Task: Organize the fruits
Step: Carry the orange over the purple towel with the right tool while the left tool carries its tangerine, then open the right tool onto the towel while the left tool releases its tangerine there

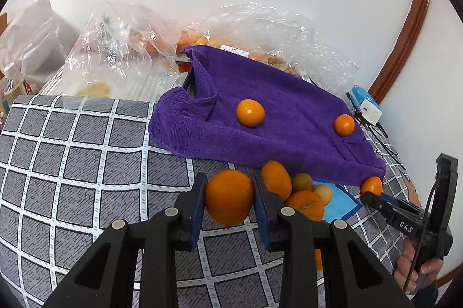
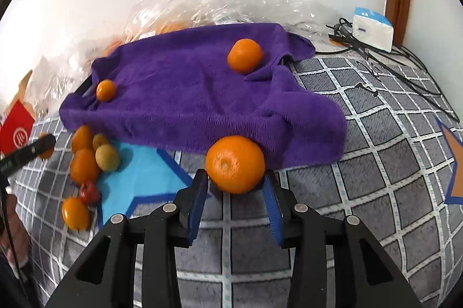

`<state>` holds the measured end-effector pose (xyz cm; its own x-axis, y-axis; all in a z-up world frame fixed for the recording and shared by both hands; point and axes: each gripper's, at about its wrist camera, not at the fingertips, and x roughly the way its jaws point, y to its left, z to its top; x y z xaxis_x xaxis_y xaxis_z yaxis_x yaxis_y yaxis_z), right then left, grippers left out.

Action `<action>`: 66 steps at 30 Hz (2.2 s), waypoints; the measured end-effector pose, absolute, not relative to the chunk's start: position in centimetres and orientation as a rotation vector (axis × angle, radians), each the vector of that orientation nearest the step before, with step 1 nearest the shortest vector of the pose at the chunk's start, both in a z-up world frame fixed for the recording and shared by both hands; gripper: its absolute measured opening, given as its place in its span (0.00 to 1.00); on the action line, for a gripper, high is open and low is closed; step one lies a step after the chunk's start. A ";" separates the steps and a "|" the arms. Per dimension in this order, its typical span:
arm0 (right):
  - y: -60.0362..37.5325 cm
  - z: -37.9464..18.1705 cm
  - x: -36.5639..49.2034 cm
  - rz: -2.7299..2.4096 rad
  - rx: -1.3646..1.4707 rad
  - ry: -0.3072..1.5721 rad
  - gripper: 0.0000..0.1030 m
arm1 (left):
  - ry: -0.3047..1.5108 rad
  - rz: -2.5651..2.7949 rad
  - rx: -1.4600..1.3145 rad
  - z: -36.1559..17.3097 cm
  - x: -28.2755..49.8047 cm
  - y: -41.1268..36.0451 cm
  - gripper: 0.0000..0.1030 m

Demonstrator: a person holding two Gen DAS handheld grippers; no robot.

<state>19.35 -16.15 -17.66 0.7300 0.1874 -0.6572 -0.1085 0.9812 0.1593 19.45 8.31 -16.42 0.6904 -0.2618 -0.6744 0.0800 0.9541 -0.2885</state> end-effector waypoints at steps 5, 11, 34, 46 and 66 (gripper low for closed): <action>-15.8 -17.2 18.3 0.185 0.101 0.706 0.36 | 0.765 -0.200 -0.248 -16.1 19.2 8.3 0.29; -15.7 -15.3 16.1 0.250 0.108 0.661 0.36 | 0.780 -0.226 -0.304 -16.0 19.8 8.8 0.29; -17.2 -10.4 25.7 0.225 0.146 0.543 0.36 | 0.754 -0.058 -0.275 -13.5 28.9 8.3 0.29; -16.0 -14.4 27.2 0.217 0.095 0.633 0.36 | 0.770 -0.033 -0.220 -16.5 29.3 6.7 0.29; -14.4 -14.5 25.7 0.140 -0.030 0.576 0.63 | 0.717 -0.074 -0.267 -16.1 28.5 7.3 0.47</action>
<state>25.73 -14.41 -14.46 0.8294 0.1240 -0.5447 -0.1407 0.9900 0.0112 28.54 7.32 -16.14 0.7530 -0.1578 -0.6388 -0.0240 0.9636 -0.2663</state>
